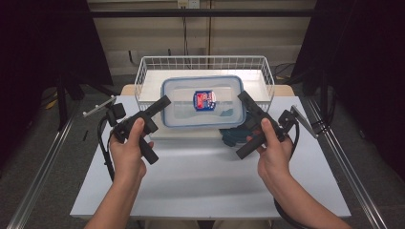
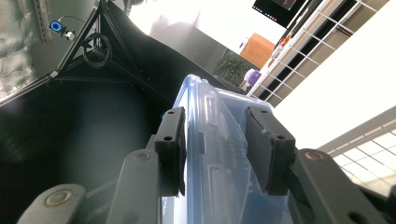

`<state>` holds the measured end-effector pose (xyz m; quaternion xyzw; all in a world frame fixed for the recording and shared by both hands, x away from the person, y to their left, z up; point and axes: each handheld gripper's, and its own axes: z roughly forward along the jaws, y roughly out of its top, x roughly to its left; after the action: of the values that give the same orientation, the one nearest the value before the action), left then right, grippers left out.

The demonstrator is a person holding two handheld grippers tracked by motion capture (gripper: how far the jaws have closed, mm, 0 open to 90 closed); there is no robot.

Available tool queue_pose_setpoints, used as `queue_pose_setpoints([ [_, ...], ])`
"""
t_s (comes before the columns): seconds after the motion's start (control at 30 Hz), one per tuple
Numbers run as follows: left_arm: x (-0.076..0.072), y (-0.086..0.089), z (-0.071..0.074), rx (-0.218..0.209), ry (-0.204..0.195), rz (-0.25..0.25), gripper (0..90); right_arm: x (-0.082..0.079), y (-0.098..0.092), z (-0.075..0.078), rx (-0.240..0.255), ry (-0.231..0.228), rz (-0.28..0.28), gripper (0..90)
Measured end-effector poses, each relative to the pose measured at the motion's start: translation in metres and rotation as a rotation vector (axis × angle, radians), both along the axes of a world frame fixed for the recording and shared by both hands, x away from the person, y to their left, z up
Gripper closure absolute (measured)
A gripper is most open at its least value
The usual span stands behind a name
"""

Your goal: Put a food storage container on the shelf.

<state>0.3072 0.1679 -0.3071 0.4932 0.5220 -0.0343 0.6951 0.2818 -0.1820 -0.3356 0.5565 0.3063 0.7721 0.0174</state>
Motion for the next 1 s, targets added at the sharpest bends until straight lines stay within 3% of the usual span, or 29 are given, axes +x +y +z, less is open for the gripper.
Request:
queue_pose_setpoints([
  [1.0, 0.035, -0.017, 0.015, -0.005, -0.016, 0.011, 54.3, 0.031, -0.010, 0.015, -0.007, -0.006, -0.043, 59.1],
])
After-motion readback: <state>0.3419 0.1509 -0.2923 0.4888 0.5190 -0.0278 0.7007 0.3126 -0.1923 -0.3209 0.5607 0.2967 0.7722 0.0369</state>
